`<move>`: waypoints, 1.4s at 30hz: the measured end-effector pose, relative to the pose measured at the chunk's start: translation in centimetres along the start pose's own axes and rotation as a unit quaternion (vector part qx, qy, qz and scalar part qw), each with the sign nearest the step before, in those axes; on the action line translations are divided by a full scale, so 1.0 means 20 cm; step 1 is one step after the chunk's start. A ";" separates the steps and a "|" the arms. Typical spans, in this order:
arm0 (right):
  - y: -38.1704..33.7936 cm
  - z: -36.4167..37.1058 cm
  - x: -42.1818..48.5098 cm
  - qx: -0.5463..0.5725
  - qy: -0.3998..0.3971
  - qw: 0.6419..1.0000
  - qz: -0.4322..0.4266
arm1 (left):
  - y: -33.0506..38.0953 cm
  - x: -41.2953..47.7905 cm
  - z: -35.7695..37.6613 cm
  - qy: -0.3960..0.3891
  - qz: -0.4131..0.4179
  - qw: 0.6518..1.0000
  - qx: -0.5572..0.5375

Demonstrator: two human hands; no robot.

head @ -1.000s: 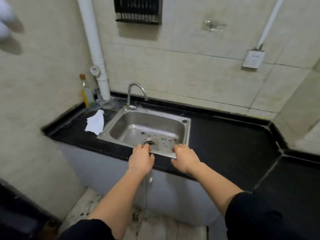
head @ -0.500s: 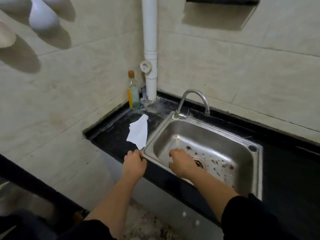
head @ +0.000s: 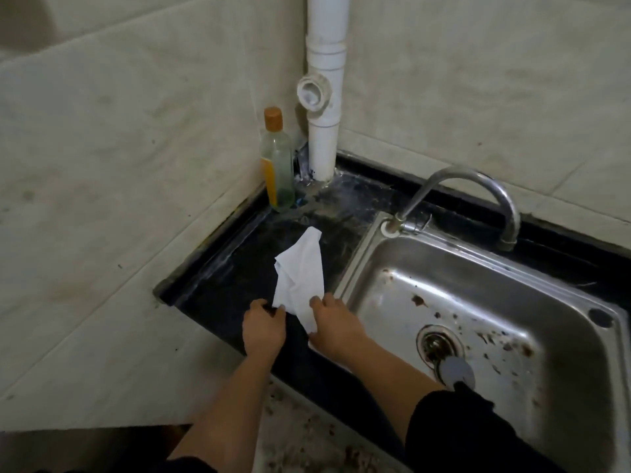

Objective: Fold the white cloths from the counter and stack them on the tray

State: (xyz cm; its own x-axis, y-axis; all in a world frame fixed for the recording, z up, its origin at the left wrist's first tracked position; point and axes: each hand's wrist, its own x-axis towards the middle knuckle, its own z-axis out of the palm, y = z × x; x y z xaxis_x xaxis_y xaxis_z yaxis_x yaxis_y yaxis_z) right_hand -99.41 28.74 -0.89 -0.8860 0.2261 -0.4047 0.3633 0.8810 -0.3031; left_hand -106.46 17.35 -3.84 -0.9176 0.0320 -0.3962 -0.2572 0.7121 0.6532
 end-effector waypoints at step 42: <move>1.50 0.04 -3.21 0.736 0.484 0.399 0.255 | 0.68 -2.79 1.07 -0.526 0.377 0.760 -0.066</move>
State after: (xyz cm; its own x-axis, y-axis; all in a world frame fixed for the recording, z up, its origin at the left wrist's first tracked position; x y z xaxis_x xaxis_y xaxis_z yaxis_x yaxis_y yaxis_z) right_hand -31.33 40.35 15.38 -0.0268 0.9020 -0.4309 -0.2878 -0.4198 -0.8608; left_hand -52.23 40.37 13.36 -0.0873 0.9879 -0.1285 0.1290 0.1391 0.9818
